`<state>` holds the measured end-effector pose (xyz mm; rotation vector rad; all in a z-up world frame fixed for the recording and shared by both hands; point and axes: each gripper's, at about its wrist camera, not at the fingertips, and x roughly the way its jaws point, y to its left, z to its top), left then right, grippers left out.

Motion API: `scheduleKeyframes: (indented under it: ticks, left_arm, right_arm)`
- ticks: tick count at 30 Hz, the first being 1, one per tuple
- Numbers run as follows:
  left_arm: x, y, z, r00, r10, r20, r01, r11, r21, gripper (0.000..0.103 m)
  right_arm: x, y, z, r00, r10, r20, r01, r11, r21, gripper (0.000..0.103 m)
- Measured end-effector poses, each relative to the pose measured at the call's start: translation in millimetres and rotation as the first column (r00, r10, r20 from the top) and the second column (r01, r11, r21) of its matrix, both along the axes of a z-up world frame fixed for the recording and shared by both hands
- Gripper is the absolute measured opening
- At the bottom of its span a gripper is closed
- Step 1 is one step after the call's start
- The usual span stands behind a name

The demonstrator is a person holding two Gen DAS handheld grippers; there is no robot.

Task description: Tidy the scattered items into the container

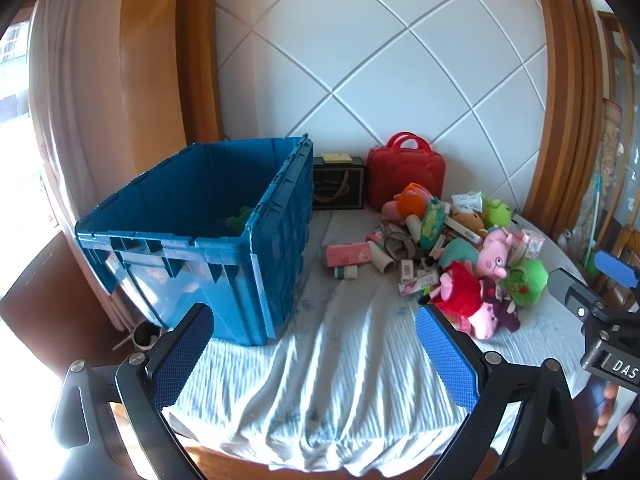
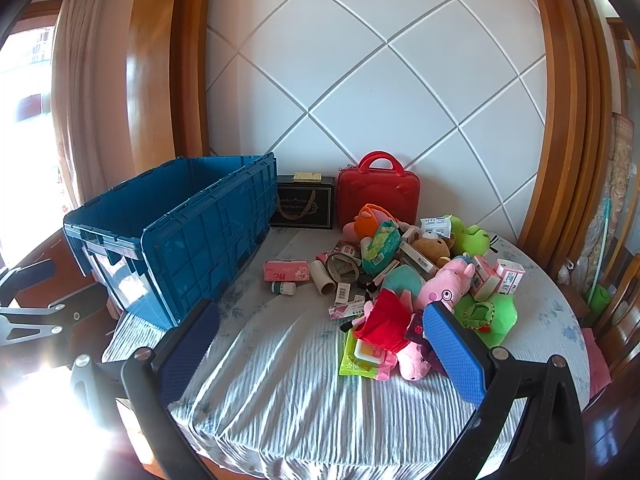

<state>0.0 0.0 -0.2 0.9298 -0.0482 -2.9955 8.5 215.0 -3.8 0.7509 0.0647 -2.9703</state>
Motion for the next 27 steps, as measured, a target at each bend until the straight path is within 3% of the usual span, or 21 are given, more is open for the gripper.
scheduleKeyframes:
  ticks: [27]
  left_arm:
    - [4.7, 2.4, -5.4, 1.000, 0.003, -0.019, -0.003, 1.000, 0.004, 0.102]
  right_arm:
    - [0.6, -4.3, -3.1, 1.000, -0.002, 0.013, 0.002, 1.000, 0.000, 0.103]
